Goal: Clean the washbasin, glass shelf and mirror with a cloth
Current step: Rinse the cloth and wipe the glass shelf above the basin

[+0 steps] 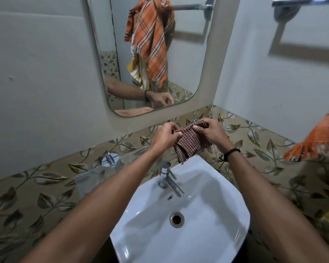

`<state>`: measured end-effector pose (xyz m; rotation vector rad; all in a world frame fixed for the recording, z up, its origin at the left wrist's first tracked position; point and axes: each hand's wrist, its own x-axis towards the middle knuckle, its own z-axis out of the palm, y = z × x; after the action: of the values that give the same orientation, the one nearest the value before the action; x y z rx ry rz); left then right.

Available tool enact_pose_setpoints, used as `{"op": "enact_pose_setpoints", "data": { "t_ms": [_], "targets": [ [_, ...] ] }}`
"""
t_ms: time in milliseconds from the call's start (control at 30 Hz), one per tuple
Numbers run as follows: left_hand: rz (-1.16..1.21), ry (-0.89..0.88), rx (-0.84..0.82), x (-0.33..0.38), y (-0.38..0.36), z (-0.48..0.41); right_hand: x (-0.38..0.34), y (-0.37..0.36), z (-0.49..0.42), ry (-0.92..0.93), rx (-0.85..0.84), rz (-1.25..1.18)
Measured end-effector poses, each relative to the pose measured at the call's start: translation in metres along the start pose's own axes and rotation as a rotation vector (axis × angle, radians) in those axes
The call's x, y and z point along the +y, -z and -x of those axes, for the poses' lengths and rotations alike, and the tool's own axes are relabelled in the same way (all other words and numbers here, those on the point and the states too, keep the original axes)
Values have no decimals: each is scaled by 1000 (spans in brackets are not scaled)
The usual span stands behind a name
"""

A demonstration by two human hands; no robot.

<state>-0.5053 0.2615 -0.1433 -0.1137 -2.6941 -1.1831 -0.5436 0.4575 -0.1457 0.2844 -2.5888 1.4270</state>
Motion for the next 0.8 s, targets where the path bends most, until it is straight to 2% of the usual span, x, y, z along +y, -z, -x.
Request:
{"op": "enact_pose_setpoints", "data": {
  "t_ms": [67, 167, 267, 367, 433, 533, 667, 800],
  "targets": [
    [-28, 21, 6, -11, -3, -5, 10, -16, -12, -22, 24, 99],
    [-58, 48, 33, -27, -10, -8, 22, -37, -15, -29, 137, 375],
    [-120, 6, 53, -36, -15, -8, 26, -52, -2, 80, 231, 438],
    [-151, -81, 54, -44, -18, -8, 31, -62, 13, 227, 70, 456],
    [-153, -131, 35, -53, -18, -8, 32, -65, 20, 235, -76, 479],
    [-166, -176, -27, -62, -14, -6, 33, -61, 18, 203, -233, 646],
    [-201, -251, -104, -59, -10, 0, 40, -49, 2, 145, -280, 727],
    [-315, -267, -264, -58, -13, -3, 59, -30, -22, 51, -281, 763]
  ]
}}
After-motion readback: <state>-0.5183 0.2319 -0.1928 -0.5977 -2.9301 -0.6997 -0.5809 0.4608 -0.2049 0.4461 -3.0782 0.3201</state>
